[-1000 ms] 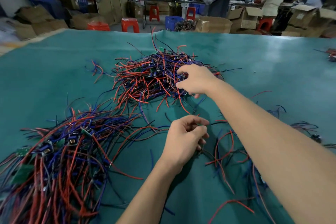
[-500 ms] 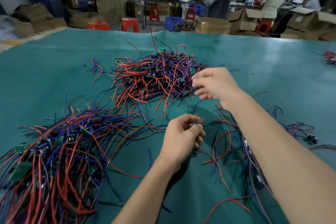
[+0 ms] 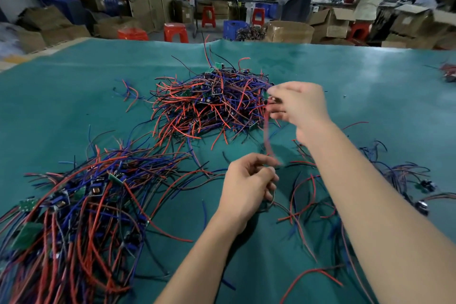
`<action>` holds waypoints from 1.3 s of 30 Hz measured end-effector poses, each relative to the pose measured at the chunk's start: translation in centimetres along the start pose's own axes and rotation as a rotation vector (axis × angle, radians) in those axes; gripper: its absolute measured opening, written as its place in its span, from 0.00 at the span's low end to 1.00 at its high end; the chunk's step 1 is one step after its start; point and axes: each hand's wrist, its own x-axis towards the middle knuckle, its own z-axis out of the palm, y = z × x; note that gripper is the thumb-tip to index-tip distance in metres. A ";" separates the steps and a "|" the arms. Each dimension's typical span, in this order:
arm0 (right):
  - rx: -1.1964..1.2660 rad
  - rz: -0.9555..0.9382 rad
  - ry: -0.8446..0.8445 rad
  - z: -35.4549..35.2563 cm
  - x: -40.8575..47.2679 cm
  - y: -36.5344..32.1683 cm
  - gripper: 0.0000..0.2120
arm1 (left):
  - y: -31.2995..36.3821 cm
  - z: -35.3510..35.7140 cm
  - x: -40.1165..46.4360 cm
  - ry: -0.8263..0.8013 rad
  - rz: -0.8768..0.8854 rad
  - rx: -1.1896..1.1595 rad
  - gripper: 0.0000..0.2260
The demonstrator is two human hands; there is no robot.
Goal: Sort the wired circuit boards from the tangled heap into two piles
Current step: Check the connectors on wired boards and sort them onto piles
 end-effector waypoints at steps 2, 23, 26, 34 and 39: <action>0.128 -0.044 0.014 -2.1 -1.7 -1.2 0.06 | 0.0 0.0 0.0 0.022 0.009 0.005 0.09; 0.313 0.119 -0.152 -3.0 -9.9 5.9 0.03 | 0.6 -0.5 -0.1 -0.060 0.011 -0.190 0.12; 0.238 0.094 -0.043 -3.6 -9.5 6.0 0.04 | 0.4 -0.4 -0.1 -0.043 0.007 -0.108 0.09; -0.035 -0.114 0.144 -5.8 -8.0 6.5 0.12 | 0.5 -0.4 -0.4 -0.090 0.017 0.087 0.07; 0.031 -0.245 0.437 -8.5 -7.3 5.4 0.13 | 0.5 -0.3 -0.6 -0.137 0.028 0.139 0.08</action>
